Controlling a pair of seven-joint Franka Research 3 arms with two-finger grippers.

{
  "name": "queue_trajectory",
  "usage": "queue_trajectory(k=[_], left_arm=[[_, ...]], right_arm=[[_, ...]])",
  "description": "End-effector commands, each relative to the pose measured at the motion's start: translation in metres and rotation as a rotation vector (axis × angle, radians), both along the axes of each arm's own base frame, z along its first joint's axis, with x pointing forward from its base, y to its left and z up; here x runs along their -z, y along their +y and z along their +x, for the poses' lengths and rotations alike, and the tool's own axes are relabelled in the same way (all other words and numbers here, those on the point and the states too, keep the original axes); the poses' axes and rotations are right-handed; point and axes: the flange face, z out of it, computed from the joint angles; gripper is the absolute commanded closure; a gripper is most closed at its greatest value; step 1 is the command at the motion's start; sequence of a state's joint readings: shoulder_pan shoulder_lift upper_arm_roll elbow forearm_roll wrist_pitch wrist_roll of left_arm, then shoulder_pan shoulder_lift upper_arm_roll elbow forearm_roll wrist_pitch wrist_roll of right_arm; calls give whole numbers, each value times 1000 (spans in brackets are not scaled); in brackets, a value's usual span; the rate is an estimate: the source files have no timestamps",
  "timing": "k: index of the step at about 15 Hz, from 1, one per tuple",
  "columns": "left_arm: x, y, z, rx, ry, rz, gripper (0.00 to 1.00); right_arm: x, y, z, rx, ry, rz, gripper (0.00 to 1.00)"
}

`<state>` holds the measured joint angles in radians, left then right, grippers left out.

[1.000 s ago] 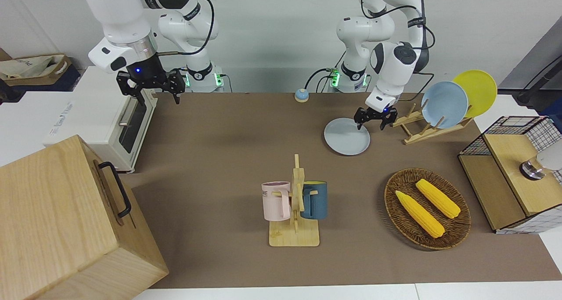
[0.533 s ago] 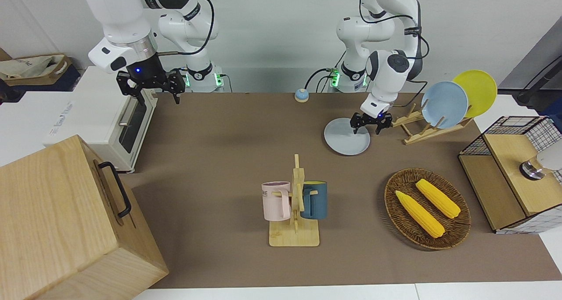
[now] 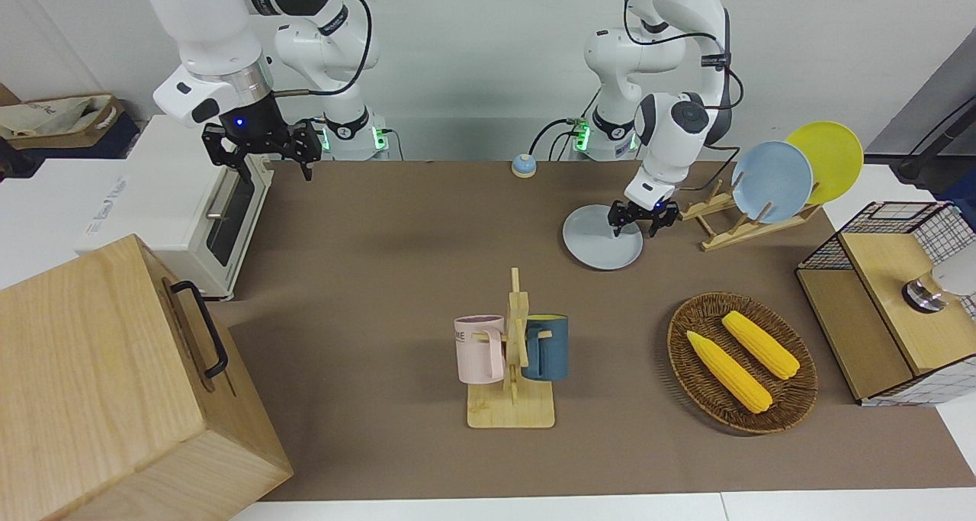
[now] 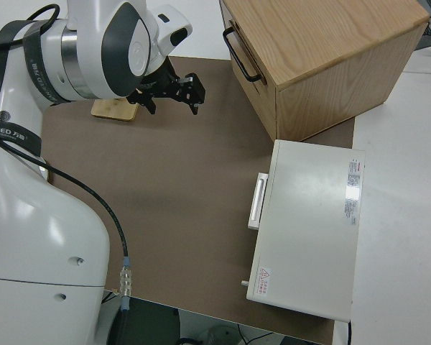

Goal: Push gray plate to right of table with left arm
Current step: 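Push the gray plate with the left gripper toward the right arm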

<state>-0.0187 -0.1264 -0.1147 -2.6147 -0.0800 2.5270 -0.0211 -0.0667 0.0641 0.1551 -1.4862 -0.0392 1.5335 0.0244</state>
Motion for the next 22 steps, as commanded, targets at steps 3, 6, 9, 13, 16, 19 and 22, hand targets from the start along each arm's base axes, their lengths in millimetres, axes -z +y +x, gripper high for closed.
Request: queue_trajectory(k=[3,6,9,13,16,19,22], left_arm=[[4,3,-2,-16,-11,-8,951],[4,5,-2,-16,-11,-8,1000],[3,5,-1,-16,-13,-8,1000],[4,-1,-2,-43,-8,-10,1000],[6,-32,-5,-83,0,-14,1000],[10,-66,-10,-120,13,-17,1000],[11,-106,-16,-158,19,-23,1000]], right_arm=[[-3,0,-3,6,4,6,17],[-3,0,-3,4,4,6,17],[-3,0,-3,4,4,6,17],[-3,0,-3,4,4,6,17],[-3,0,-3,4,4,6,17],[-3,0,-3,6,4,6,17],[-3,0,-3,4,4,6,17]])
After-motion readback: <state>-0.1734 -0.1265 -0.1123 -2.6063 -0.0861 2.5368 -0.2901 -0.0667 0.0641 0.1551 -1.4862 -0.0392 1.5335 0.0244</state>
